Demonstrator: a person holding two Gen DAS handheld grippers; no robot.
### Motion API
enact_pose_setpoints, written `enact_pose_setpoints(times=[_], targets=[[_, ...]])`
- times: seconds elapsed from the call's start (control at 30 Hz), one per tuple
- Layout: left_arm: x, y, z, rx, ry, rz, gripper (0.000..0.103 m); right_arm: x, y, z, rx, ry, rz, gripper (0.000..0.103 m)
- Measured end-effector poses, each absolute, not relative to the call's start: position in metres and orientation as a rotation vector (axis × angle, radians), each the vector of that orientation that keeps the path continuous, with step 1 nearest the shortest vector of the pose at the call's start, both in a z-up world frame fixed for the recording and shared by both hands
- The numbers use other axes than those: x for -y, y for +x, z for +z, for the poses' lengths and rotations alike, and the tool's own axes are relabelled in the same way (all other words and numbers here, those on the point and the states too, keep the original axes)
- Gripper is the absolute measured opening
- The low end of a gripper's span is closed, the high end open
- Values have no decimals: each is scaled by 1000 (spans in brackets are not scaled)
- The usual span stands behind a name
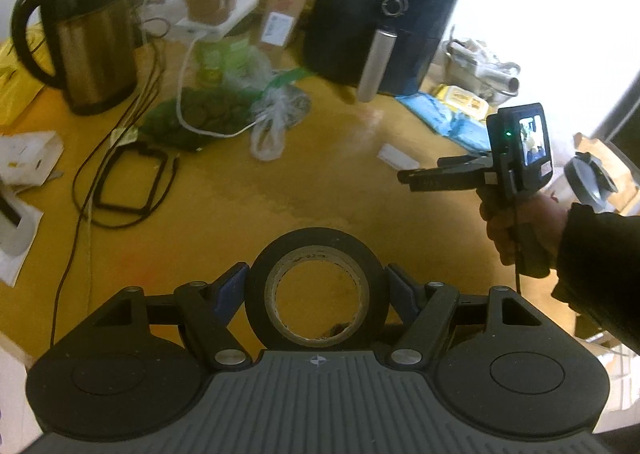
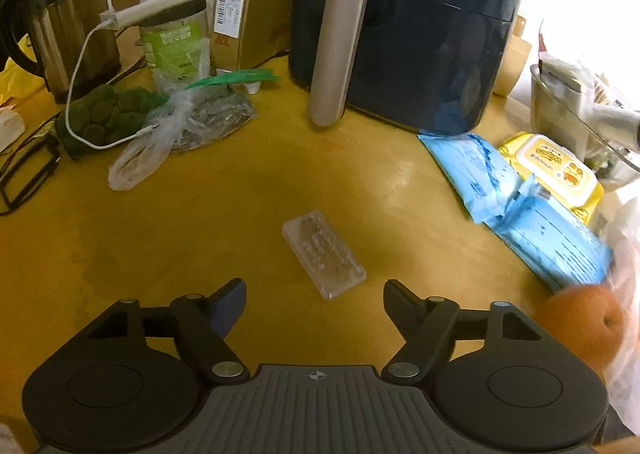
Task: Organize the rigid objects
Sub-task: 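Reach the right tool to the clear plastic case and close on it while the left holds the tape, then carry the clear case and black tape roll over the box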
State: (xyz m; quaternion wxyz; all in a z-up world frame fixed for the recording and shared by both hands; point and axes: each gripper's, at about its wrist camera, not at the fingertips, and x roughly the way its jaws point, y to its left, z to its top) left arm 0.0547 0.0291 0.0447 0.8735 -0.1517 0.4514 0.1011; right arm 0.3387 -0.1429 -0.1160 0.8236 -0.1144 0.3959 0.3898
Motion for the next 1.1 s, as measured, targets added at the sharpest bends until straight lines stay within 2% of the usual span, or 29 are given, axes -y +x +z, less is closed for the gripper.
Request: enact_pose_setpoints(times=[0.4, 0.57, 1.1], targets=[[-36, 36, 46, -954, -346, 290, 73, 116, 369, -136, -863, -258, 820, 58], [-36, 34, 45, -956, -349, 302, 72, 116, 374, -135, -891, -222, 853, 38], [-34, 42, 44, -956, -331, 275, 73, 115, 373, -133, -932, -246, 856, 36]])
